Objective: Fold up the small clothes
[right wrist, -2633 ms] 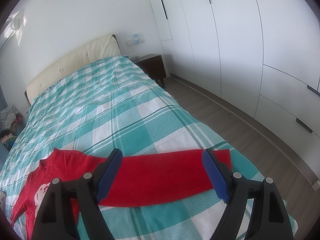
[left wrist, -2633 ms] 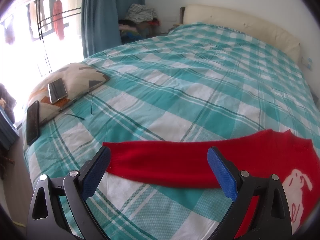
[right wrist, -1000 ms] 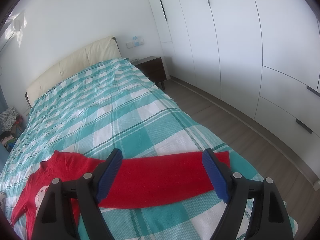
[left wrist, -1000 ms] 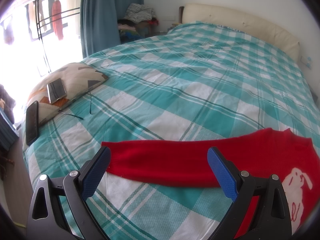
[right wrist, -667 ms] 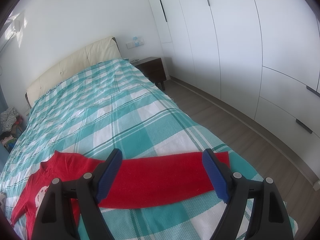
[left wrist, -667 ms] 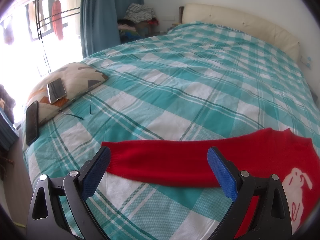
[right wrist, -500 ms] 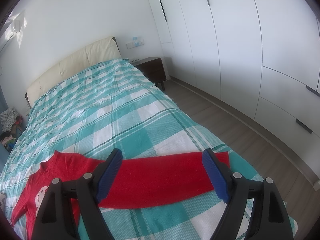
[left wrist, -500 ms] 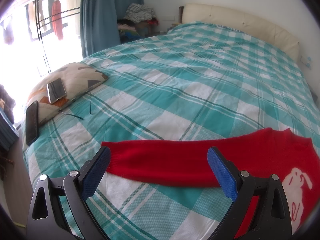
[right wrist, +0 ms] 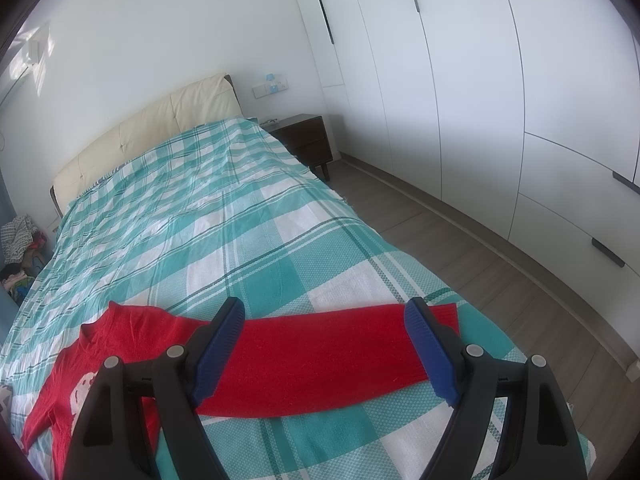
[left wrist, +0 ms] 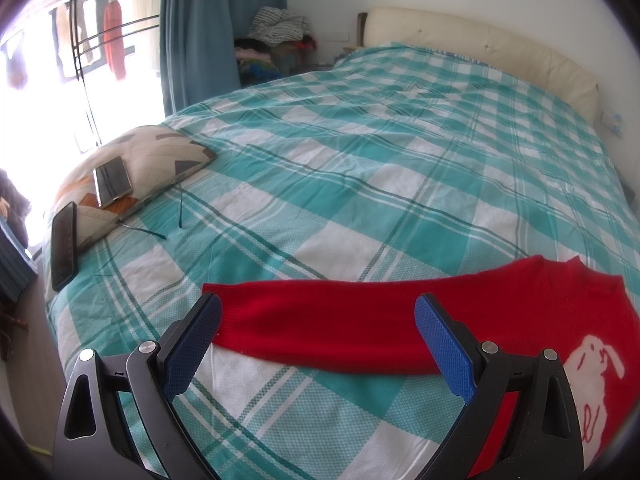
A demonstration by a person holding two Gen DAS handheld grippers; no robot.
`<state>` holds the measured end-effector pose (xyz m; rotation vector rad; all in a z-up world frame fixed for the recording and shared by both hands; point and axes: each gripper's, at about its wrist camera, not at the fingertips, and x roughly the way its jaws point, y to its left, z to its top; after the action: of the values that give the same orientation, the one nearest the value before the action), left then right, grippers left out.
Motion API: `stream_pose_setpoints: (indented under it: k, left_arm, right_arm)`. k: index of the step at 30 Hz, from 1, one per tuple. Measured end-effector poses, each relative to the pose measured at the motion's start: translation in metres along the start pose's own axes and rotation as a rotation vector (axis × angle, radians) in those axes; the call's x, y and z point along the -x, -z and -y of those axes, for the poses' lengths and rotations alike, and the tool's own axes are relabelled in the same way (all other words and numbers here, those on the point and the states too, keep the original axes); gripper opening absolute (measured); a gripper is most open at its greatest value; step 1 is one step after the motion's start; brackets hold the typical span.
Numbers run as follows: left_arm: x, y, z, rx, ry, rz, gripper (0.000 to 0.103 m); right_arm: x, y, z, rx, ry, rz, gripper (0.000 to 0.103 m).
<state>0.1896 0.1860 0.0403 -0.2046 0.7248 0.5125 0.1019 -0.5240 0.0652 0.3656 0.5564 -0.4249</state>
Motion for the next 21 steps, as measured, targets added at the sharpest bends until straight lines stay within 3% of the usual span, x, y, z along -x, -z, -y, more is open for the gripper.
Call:
stream_pose_setpoints:
  k: [21]
  left_arm:
    - [-0.0003, 0.0004, 0.0002, -0.003, 0.000, -0.001, 0.098]
  right_arm:
    - [0.0006, -0.0006, 0.0011, 0.000, -0.001, -0.002, 0.081]
